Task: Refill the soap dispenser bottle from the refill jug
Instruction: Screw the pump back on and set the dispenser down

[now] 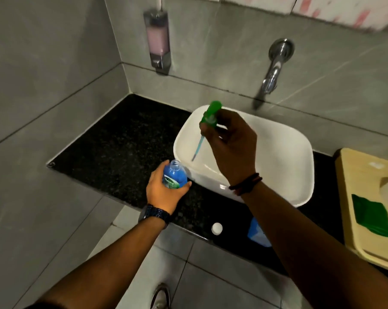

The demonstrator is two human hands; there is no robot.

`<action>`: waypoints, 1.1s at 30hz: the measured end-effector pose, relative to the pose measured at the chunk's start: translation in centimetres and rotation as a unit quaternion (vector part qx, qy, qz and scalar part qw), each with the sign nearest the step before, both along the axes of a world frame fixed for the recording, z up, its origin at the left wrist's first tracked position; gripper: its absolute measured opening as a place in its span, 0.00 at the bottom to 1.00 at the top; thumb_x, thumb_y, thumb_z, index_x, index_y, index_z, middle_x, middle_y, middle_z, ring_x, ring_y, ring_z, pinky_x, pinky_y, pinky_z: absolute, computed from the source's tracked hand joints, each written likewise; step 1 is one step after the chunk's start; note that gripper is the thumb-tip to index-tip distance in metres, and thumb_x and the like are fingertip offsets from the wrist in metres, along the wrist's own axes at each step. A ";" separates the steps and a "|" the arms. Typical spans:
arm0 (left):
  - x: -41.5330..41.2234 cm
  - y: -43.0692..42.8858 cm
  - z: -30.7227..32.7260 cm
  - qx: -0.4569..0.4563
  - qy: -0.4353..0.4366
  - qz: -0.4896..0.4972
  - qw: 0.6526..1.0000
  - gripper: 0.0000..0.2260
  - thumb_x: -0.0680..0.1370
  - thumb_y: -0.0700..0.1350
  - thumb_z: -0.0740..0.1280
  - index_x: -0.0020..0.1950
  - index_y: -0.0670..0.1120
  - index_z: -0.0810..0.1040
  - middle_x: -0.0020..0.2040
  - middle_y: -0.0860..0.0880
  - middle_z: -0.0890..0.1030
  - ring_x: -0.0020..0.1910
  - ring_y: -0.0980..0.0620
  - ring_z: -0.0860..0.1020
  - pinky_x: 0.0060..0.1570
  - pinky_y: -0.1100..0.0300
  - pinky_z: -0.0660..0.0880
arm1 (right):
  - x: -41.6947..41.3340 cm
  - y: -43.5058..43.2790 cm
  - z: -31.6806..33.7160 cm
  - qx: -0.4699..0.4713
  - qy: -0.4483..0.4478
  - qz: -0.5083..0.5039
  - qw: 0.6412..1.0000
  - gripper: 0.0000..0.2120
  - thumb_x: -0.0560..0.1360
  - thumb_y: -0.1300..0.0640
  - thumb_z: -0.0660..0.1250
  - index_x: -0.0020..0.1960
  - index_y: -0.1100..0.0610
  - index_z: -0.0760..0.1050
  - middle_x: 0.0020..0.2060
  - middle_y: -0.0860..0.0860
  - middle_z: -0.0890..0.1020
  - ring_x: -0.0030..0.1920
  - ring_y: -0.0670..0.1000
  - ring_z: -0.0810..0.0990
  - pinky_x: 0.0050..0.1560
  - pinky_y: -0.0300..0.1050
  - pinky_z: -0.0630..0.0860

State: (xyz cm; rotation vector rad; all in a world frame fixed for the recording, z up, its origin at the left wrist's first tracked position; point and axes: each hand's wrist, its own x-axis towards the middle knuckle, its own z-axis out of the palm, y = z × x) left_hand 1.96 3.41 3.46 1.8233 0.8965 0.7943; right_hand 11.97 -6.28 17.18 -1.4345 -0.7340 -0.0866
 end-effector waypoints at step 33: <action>3.3 -4.7 13.6 0.161 0.004 -0.159 0.974 0.30 0.60 0.54 0.79 0.60 0.52 0.74 0.53 0.52 0.80 0.51 0.52 0.76 0.52 0.55 0.76 | 1.1 -4.7 4.2 -0.145 -0.024 0.019 0.989 0.21 0.59 0.54 0.80 0.43 0.55 0.71 0.35 0.46 0.75 0.36 0.41 0.73 0.36 0.31 0.72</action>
